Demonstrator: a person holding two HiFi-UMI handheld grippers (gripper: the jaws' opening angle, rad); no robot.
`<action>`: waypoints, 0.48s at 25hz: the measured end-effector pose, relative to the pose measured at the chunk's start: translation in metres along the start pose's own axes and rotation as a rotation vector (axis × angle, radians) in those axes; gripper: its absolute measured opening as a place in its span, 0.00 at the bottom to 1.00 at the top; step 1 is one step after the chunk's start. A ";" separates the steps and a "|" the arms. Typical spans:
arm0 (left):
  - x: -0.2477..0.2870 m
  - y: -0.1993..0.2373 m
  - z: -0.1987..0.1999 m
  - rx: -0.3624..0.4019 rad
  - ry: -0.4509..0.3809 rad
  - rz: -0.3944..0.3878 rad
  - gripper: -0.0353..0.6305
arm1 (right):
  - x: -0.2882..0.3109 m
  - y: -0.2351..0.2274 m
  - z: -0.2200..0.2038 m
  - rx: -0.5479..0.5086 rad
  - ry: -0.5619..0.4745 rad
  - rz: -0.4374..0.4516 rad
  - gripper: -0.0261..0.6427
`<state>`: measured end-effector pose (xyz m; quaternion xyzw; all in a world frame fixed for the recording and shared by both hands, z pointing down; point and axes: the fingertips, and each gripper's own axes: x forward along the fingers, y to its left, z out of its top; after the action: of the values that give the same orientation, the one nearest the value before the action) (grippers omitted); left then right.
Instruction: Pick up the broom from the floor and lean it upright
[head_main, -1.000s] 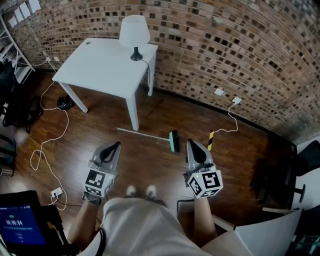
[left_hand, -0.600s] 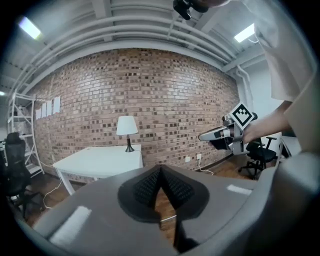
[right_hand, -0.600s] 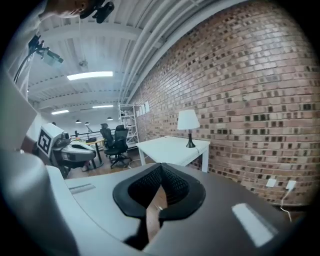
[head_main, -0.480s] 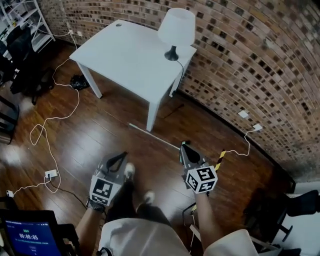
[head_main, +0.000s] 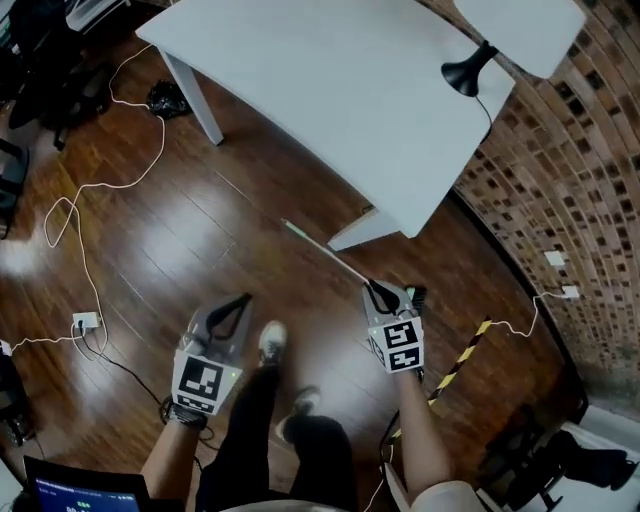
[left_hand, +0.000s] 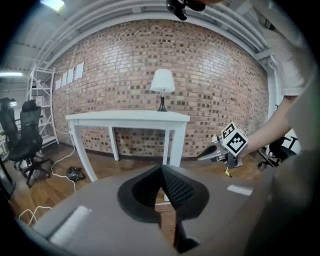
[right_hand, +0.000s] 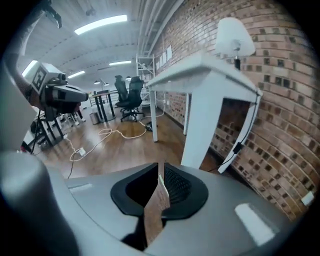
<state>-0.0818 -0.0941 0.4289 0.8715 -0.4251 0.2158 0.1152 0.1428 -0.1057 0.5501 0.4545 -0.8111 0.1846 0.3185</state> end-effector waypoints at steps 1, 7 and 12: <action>0.016 0.008 -0.023 -0.012 0.016 0.002 0.05 | 0.029 0.004 -0.013 -0.017 0.020 0.020 0.11; 0.100 0.025 -0.148 -0.100 0.070 -0.011 0.05 | 0.180 0.017 -0.107 -0.107 0.143 0.091 0.12; 0.144 0.022 -0.233 -0.132 0.096 -0.027 0.05 | 0.279 0.017 -0.197 -0.242 0.302 0.157 0.14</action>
<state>-0.0856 -0.1178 0.7031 0.8562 -0.4207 0.2275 0.1956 0.0897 -0.1536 0.8843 0.3156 -0.8034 0.1759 0.4732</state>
